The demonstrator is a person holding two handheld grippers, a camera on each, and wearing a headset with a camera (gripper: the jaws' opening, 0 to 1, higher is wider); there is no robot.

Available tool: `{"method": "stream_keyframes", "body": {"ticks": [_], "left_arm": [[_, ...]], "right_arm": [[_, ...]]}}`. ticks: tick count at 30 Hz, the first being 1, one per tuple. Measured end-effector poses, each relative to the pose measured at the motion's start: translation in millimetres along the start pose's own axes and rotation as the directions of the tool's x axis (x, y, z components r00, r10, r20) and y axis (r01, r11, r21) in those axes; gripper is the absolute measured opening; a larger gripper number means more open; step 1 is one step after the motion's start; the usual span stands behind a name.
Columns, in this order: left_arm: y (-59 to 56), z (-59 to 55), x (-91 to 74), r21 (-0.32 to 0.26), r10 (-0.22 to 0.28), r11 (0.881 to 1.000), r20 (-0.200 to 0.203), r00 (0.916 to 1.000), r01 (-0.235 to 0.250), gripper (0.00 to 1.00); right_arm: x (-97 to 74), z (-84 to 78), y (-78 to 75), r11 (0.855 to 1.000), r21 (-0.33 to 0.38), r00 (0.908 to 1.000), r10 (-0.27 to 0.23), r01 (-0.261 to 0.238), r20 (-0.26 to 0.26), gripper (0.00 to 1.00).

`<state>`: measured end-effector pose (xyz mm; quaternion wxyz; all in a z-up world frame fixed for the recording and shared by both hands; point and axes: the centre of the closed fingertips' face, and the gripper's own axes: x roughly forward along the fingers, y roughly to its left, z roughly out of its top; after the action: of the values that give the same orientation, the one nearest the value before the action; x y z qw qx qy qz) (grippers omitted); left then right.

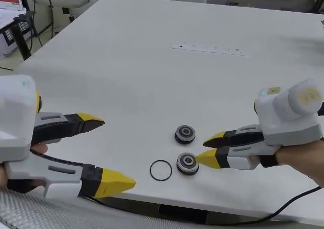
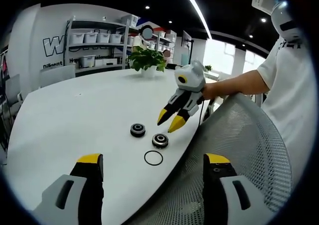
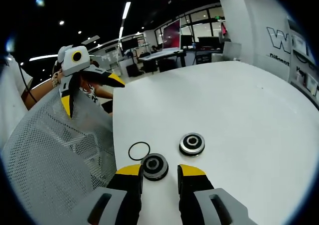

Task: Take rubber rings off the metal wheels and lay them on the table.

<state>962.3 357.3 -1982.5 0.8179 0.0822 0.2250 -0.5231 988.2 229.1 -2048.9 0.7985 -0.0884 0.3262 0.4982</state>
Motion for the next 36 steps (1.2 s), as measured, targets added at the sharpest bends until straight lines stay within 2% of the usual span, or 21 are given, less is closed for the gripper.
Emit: {"method": "stream_keyframes", "body": {"ticks": [7,11,14,15,21,23,26,29,30,31,32,36], "left_arm": [[-1.5,0.1,0.4,0.008,-0.007,1.000,-0.004,1.0000,0.007,0.79],[-3.6,9.7,-0.4,0.077,-0.011,0.997,0.030,0.9995,0.009,0.86],[-7.0,7.8,0.5,0.094,-0.030,0.995,-0.001,0.9996,0.030,0.87],[-8.5,8.1,0.3,0.126,-0.036,0.991,-0.013,0.9993,0.037,0.86],[-13.7,18.0,4.5,0.164,-0.076,0.983,-0.035,0.9965,0.081,0.86],[-16.4,19.4,6.7,0.184,-0.098,0.977,-0.051,0.9939,0.106,0.83],[-19.6,21.9,12.6,0.239,-0.125,0.961,-0.091,0.9880,0.143,0.84],[-20.5,24.9,21.1,0.270,-0.141,0.948,-0.125,0.9822,0.170,0.83],[-22.6,26.7,24.2,0.287,-0.153,0.940,-0.131,0.9794,0.186,0.82],[-27.1,29.7,28.3,0.315,-0.181,0.924,-0.139,0.9735,0.217,0.81],[-29.6,32.4,31.3,0.325,-0.197,0.917,-0.138,0.9706,0.233,0.81],[-31.5,41.5,44.7,0.325,-0.229,0.908,-0.141,0.9631,0.264,0.77]], "right_arm": [[7.7,-13.3,2.4,0.999,-0.023,0.9981,0.021,-0.023,-0.058,0.26],[12.8,-21.9,4.7,0.998,-0.042,0.9946,0.031,-0.035,-0.099,0.26],[15.2,-25.1,7.2,0.998,-0.055,0.9927,0.037,-0.044,-0.115,0.26],[15.9,-26.0,7.6,0.997,-0.060,0.9920,0.038,-0.045,-0.120,0.27],[18.4,-25.6,5.4,0.996,-0.086,0.9924,0.025,-0.036,-0.120,0.29],[18.7,-24.6,4.4,0.995,-0.094,0.9931,0.021,-0.032,-0.116,0.28],[18.7,-23.9,4.5,0.995,-0.095,0.9935,0.020,-0.031,-0.112,0.28],[18.8,-24.2,3.7,0.995,-0.098,0.9934,0.016,-0.028,-0.114,0.28],[18.8,-24.0,3.3,0.995,-0.099,0.9935,0.015,-0.026,-0.113,0.28],[18.8,-23.9,3.1,0.995,-0.099,0.9936,0.014,-0.025,-0.112,0.28],[18.8,-23.8,3.0,0.995,-0.099,0.9937,0.013,-0.024,-0.112,0.28],[17.9,-22.2,1.2,0.994,-0.105,0.9948,0.003,-0.014,-0.102,0.28]]}}
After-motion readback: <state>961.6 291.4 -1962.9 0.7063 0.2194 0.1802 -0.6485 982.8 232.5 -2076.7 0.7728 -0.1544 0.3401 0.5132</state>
